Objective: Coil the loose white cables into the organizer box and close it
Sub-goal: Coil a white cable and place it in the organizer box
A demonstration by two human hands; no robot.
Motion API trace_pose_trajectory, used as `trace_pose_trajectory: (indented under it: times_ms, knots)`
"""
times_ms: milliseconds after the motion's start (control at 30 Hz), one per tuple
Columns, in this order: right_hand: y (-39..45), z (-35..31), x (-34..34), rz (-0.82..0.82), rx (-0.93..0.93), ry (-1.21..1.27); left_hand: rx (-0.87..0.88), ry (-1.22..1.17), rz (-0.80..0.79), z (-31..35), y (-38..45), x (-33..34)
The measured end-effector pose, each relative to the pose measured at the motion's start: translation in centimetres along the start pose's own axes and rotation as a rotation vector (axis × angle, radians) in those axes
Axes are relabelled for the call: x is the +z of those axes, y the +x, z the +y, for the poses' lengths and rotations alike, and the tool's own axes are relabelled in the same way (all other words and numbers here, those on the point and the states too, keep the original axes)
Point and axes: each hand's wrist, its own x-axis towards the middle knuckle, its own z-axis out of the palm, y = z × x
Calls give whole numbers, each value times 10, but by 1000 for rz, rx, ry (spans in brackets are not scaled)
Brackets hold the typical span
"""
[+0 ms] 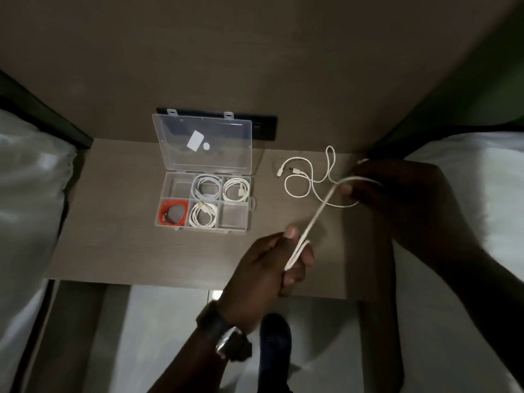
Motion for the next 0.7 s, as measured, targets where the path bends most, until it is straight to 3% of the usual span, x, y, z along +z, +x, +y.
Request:
trace_pose_trajectory:
  times_ms: [100, 167, 267, 367, 433, 500, 567, 700]
  knots:
    - [-4, 18, 29, -99, 185, -120, -45, -641, -165, 21, -4, 2]
    - [-37, 24, 63, -272, 200, -125, 87, -813, -73, 32, 2, -10]
    - [-86, 11, 88, -507, 98, 11, 239, -713, 208, 34, 13, -29]
    - [-90, -2, 81, -554, 27, -95, 299, -134, 399, 17, 14, -36]
    - [-88, -17, 69, -562, 19, -61, 277, 262, 310, 2, 8, -32]
    - [-71, -24, 47, -444, -42, -133, 201, 459, 127, -10, -2, -25]
    - [-48, -17, 27, -337, -57, -135, 94, 375, 37, -12, -10, -14]
    - [-23, 9, 34, -181, 130, 156, -47, -213, -49, 3, -14, -3]
